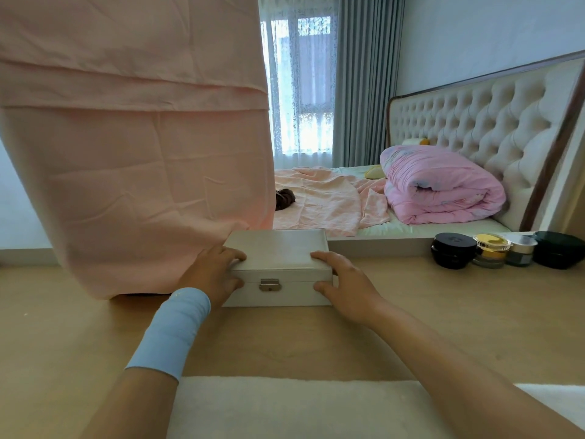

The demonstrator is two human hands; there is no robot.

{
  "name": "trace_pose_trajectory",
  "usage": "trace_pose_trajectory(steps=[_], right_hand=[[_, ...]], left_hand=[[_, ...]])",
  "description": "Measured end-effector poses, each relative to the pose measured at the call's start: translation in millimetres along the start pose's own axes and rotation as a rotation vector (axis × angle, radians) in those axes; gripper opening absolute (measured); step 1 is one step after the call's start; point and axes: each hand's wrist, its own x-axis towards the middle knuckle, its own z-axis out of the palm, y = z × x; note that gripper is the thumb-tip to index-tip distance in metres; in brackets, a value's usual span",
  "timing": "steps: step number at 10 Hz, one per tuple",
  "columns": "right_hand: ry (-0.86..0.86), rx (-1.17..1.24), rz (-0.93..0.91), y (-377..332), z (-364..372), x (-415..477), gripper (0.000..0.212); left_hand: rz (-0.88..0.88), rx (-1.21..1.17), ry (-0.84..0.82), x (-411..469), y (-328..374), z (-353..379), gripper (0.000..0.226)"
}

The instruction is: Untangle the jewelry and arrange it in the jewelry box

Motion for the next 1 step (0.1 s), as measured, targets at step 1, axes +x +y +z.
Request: trace_pose_trajectory(steps=[1], right_hand=[[-0.061, 0.039, 0.031, -4.7, -10.8, -2.0, 0.077]], left_hand=[[-0.009, -0.003, -0.049, 4.5, 2.6, -9.2, 0.054]])
